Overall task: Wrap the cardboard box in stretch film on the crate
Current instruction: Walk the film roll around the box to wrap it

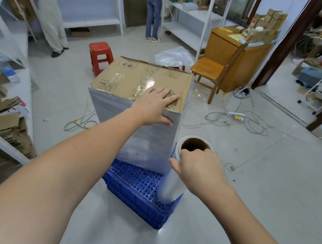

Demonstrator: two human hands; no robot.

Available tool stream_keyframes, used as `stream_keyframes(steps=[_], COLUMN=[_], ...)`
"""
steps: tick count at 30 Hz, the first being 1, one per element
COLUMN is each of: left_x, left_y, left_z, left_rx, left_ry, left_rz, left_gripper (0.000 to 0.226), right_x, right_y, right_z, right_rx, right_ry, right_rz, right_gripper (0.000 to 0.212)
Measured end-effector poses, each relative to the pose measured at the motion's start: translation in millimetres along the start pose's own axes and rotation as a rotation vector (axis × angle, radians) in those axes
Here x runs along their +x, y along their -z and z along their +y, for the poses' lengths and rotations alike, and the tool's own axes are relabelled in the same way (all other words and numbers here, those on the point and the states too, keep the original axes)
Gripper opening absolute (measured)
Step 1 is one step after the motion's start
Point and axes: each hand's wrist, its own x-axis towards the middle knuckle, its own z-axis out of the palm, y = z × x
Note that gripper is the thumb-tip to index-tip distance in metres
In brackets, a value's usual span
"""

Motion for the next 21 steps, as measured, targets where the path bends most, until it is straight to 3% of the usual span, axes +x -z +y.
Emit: stream_keyframes(steps=[4,7,12,15,19,21], left_x=[3,5,1,-7,-14,-8], left_y=[14,27,23,12,-2,-6], left_z=[-12,-29,-66,-95,-109,-106], left_rx=[-0.173,-0.315,-0.119,-0.012,-0.067,-0.057], left_ry=[-0.076,-0.198,-0.394,-0.349,-0.289,-0.277], left_rz=[-0.051,-0.122,-0.109,-0.11,-0.064,-0.029], left_gripper=[0.116,0.111,0.115,0.121,0.096,0.097], right_x=[5,11,19,20,13,8], right_y=[2,3,0,-4,-8,-6], right_z=[-18,-34,-46,-46,-46,-47], right_rx=[0.219,0.175,0.069,0.029,0.017,0.018], right_ry=[-0.264,-0.388,-0.565,-0.596,-0.612,-0.591], right_rz=[-0.089,-0.03,-0.013,-0.023,0.007,0.015], right_gripper=[0.03,0.025,0.067,0.068,0.06,0.06])
